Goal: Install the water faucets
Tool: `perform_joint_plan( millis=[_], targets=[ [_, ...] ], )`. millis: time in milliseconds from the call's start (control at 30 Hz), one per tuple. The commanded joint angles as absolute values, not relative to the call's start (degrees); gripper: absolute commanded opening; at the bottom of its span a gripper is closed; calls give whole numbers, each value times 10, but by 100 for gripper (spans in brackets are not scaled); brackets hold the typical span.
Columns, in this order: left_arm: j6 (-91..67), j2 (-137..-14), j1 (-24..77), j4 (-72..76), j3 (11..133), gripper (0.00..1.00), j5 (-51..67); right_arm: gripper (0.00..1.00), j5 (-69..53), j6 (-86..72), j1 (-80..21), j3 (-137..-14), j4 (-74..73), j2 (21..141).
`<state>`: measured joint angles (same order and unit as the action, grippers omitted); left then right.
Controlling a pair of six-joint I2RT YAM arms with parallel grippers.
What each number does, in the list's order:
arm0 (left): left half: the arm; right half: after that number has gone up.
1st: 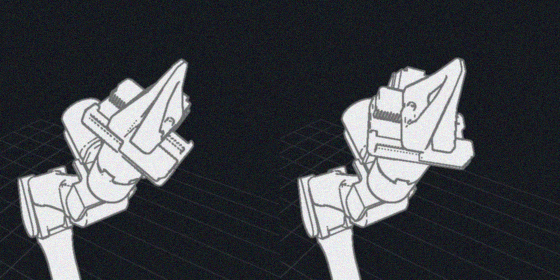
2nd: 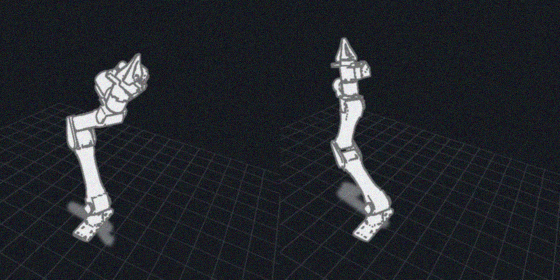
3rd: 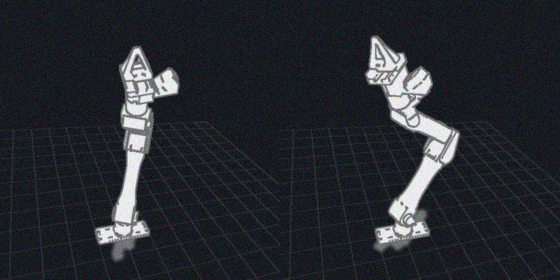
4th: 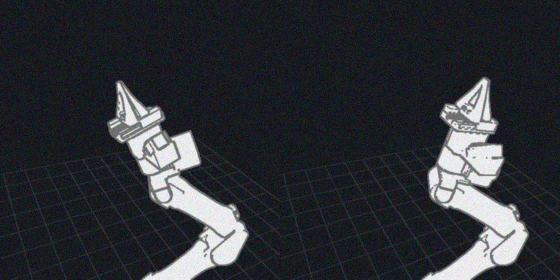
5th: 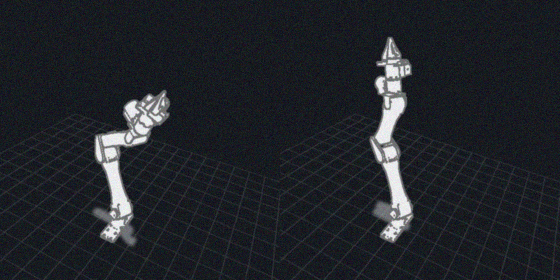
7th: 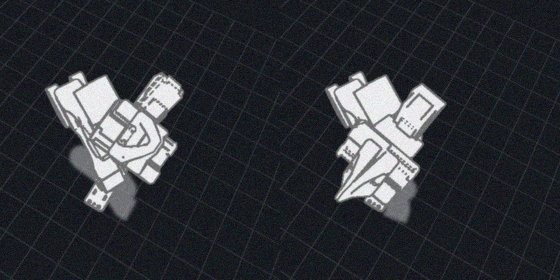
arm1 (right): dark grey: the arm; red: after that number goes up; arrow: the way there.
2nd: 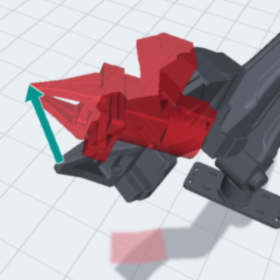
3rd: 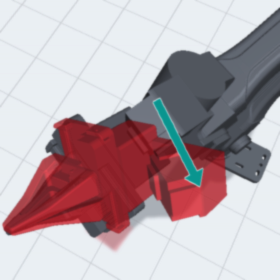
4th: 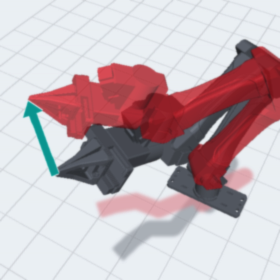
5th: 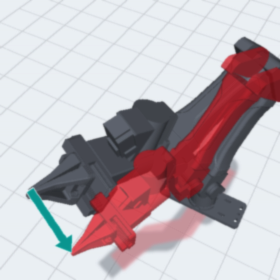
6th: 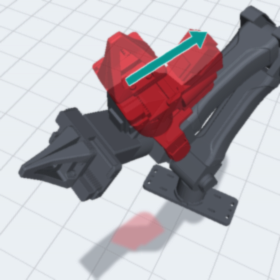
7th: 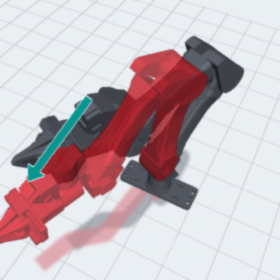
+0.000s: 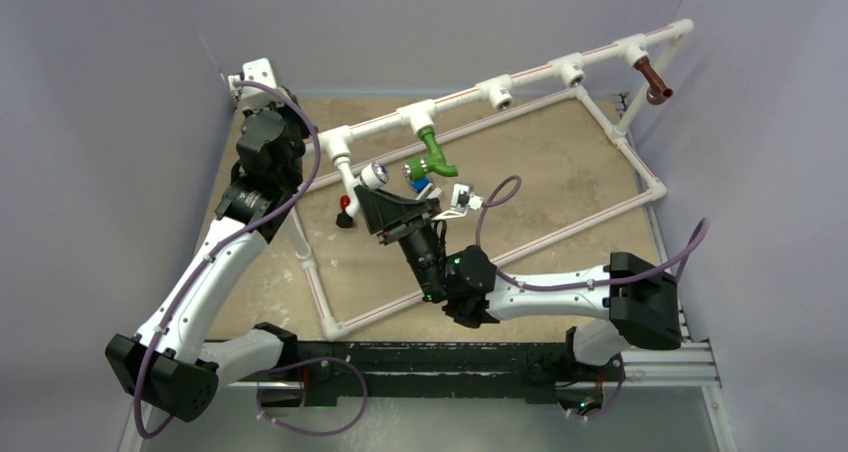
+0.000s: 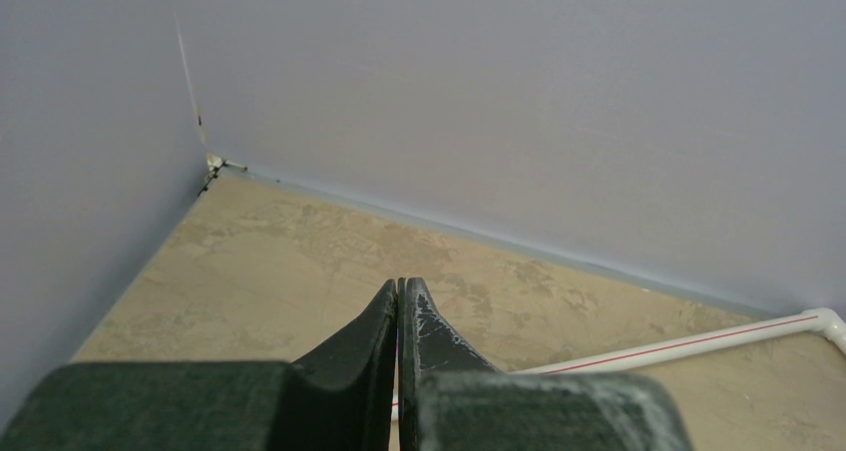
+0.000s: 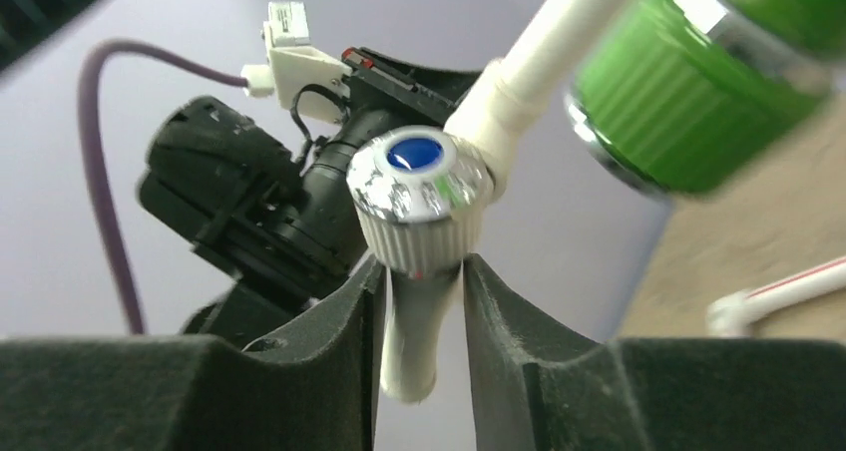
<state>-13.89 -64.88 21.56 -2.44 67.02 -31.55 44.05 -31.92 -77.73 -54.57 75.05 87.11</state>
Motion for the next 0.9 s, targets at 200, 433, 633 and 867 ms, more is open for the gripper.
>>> perform_joint_plan(
  millis=[200,433,633,867],
  targets=[
    [-137,-683,219,-143,634,0,-288,0,441,-750,-768,-463,891,893],
    [-136,-685,219,-143,635,0,-289,28,423,-712,-768,-447,912,886],
    [-136,-685,219,-143,635,0,-289,47,407,-616,-768,-425,910,852],
    [-135,-686,219,-143,635,0,-289,56,367,-473,-768,-386,846,777]
  ],
)
